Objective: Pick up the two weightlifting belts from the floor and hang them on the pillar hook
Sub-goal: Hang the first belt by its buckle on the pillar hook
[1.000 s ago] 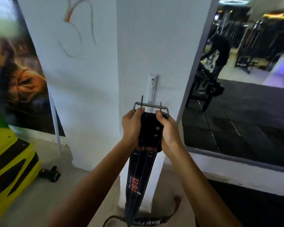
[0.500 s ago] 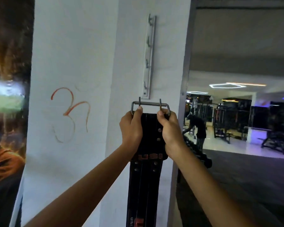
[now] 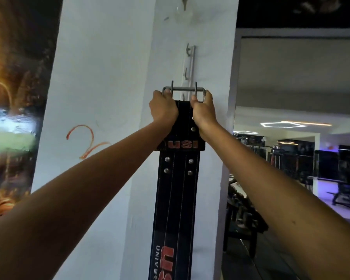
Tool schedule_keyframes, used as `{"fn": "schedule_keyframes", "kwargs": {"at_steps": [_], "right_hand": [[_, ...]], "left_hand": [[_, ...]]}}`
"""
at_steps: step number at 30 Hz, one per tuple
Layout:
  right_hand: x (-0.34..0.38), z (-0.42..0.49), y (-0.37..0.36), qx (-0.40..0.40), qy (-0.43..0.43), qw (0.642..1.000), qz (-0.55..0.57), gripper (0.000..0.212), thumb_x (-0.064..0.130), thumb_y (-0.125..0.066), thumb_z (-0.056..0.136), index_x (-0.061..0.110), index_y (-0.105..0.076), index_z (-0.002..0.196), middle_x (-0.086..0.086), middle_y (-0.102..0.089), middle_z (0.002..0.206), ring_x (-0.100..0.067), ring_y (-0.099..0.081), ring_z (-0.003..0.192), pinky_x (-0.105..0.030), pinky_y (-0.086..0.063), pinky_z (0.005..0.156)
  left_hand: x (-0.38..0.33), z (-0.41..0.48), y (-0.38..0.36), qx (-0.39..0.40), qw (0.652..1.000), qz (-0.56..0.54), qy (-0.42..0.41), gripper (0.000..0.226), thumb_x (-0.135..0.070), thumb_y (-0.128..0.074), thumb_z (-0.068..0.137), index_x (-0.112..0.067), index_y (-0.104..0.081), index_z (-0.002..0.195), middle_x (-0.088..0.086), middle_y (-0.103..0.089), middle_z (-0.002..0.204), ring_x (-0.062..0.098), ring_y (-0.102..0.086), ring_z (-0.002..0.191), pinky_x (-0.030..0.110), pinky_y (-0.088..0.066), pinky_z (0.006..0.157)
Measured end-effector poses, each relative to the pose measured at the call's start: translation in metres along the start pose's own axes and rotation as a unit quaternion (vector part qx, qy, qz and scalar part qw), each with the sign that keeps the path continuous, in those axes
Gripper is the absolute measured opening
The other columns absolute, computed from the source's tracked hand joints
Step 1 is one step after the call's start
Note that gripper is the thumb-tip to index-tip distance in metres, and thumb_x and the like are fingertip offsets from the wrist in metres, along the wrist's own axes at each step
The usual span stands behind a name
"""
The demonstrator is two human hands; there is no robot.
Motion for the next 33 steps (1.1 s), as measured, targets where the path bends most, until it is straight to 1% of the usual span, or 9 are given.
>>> {"fn": "schedule_keyframes", "kwargs": {"at_steps": [9,12,14,16,19,22,25,28,33], "right_hand": [[-0.022,0.000,-0.009,0.016,-0.002,0.999,-0.028,0.063,0.035,-0.039,0.103,0.036,-0.001,0.154,-0.006,-0.033,0.159,-0.031,-0.055,0.125,-0.049,-0.051,0.098],[-0.025,-0.001,-0.008,0.021,0.011,0.999,-0.032,0.061,0.033,-0.037,0.104,0.032,-0.004,0.155,-0.005,-0.029,0.161,-0.027,-0.042,0.139,-0.036,-0.045,0.105],[-0.025,-0.005,-0.008,0.024,0.022,0.999,-0.039,0.062,0.035,-0.037,0.104,0.032,-0.003,0.156,-0.004,-0.028,0.161,-0.026,-0.040,0.141,-0.031,-0.041,0.104],[-0.026,-0.010,-0.007,0.023,0.024,0.999,-0.041,0.063,0.039,-0.038,0.103,0.035,-0.003,0.155,-0.005,-0.031,0.160,-0.028,-0.046,0.136,-0.043,-0.048,0.103],[-0.033,-0.017,0.000,0.008,0.017,0.999,-0.032,0.062,0.039,-0.045,0.101,0.035,-0.013,0.154,-0.005,-0.047,0.145,-0.017,-0.059,0.107,-0.037,-0.058,0.084],[-0.040,-0.037,0.016,-0.020,0.030,0.998,-0.051,0.054,0.031,-0.049,0.100,0.022,-0.032,0.151,0.003,-0.059,0.098,-0.009,-0.061,0.080,-0.018,-0.052,0.070],[-0.058,-0.063,0.033,-0.060,0.047,0.995,-0.069,0.036,0.025,-0.051,0.100,0.007,-0.059,0.130,-0.003,-0.068,0.099,-0.016,-0.065,0.093,-0.025,-0.050,0.082],[-0.085,-0.092,0.050,-0.085,0.043,0.994,-0.060,0.026,0.023,-0.053,0.098,0.006,-0.071,0.105,-0.004,-0.070,0.088,-0.018,-0.064,0.084,-0.029,-0.050,0.077],[-0.138,-0.152,0.087,-0.078,-0.009,0.993,-0.091,0.024,0.022,-0.055,0.097,0.004,-0.070,0.104,-0.006,-0.072,0.094,-0.016,-0.066,0.087,-0.016,-0.048,0.075]], "left_hand": [[0.023,0.002,-0.005,0.048,0.997,0.022,-0.051,0.045,-0.028,-0.031,0.104,-0.015,-0.037,0.147,0.012,-0.050,0.145,0.028,-0.045,0.134,0.031,-0.032,0.107],[0.026,-0.001,-0.004,0.053,0.996,0.030,-0.072,0.045,-0.030,-0.032,0.104,-0.016,-0.037,0.146,0.011,-0.055,0.138,0.025,-0.053,0.123,0.029,-0.036,0.101],[0.029,-0.004,-0.003,0.050,0.994,0.040,-0.084,0.045,-0.029,-0.031,0.104,-0.017,-0.035,0.147,0.010,-0.067,0.108,0.018,-0.062,0.087,0.024,-0.041,0.083],[0.031,-0.007,-0.001,0.050,0.992,0.057,-0.104,0.046,-0.028,-0.031,0.104,-0.018,-0.032,0.149,0.002,-0.059,0.073,0.010,-0.051,0.059,0.018,-0.038,0.061],[0.033,-0.014,0.004,0.054,0.988,0.086,-0.119,0.048,-0.027,-0.033,0.103,-0.017,-0.030,0.150,0.013,-0.060,0.092,0.022,-0.059,0.087,0.022,-0.041,0.076],[0.033,-0.037,0.010,0.028,0.975,0.151,-0.161,0.045,-0.026,-0.040,0.100,-0.012,-0.041,0.143,0.016,-0.046,0.128,0.031,-0.041,0.117,0.034,-0.035,0.097],[0.032,-0.077,0.023,-0.021,0.946,0.178,-0.269,0.034,-0.027,-0.048,0.095,-0.009,-0.058,0.123,0.013,-0.045,0.133,0.030,-0.043,0.114,0.036,-0.038,0.096],[0.042,-0.128,0.021,0.048,0.912,0.156,-0.376,0.028,-0.021,-0.051,0.094,-0.006,-0.062,0.115,0.014,-0.054,0.121,0.026,-0.050,0.107,0.031,-0.040,0.090],[0.085,-0.200,0.005,0.212,0.946,0.061,-0.239,0.027,-0.022,-0.050,0.097,-0.008,-0.059,0.117,0.000,-0.056,0.099,0.013,-0.057,0.087,0.023,-0.048,0.075]]}}
Point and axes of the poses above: each hand's wrist, its own z-axis towards the middle knuckle, its own y-axis out of the back of the hand, x = y × z, the point moved 4 cm from there along z, towards the middle knuckle
